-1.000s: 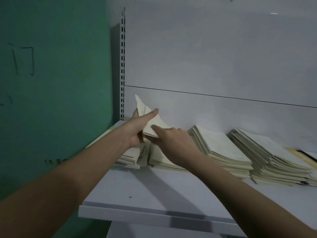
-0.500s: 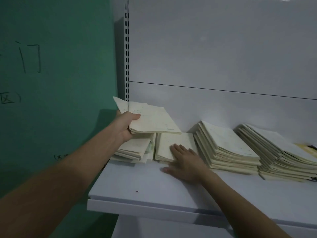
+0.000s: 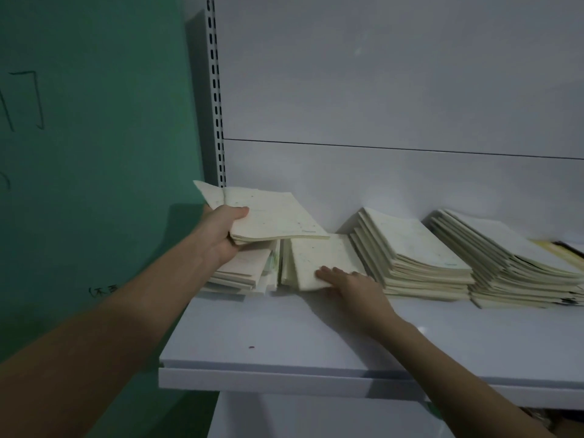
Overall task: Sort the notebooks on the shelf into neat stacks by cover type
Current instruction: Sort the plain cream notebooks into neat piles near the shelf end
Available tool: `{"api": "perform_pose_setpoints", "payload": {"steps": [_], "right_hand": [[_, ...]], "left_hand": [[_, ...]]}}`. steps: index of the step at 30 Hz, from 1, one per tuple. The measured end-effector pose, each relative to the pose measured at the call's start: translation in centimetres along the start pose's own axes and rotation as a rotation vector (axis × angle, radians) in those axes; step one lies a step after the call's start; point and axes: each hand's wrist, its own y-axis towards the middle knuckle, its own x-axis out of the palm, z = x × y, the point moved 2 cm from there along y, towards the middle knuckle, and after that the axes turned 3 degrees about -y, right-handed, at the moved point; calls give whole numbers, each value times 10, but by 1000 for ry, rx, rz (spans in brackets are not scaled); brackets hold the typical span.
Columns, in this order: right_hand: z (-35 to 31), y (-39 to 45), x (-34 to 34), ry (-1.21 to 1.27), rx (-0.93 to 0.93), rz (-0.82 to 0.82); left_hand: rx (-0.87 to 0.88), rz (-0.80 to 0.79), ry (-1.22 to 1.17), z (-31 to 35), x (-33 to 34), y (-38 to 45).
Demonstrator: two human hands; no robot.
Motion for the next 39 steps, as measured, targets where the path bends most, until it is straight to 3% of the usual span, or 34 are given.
{"api": "perform_pose_setpoints", "payload": {"steps": [4,6,9,14,20,22,26,30,35,39], "right_hand": [[24,11,-29,929,491,221],[29,15,-52,1131,588,307],[21,21,-82,1074,467,387],[1,12,-78,398,24,293],[25,-8,-77,434,-125,-45],[41,-12,-87,588,-73,-90],[86,-6,-106,715,165,145],[128,8,-120,1039,463,130],[178,8,-113,1077,630,34],[196,2,-104,815,600,-26]], "left_hand": [[28,-20,22,4,9,-5],[26,-38,42,3,15,-8],[4,-81,64,-8,31,-18],[42,-75,34,-36,64,-25],[70,-81,80,-60,96,-34],[129,-55,122,-67,106,-35],[123,-7,16,-76,132,-29],[64,-8,60,-89,160,-19],[-23,-23,117,-125,185,-9],[54,36,535,-139,194,6]]}}
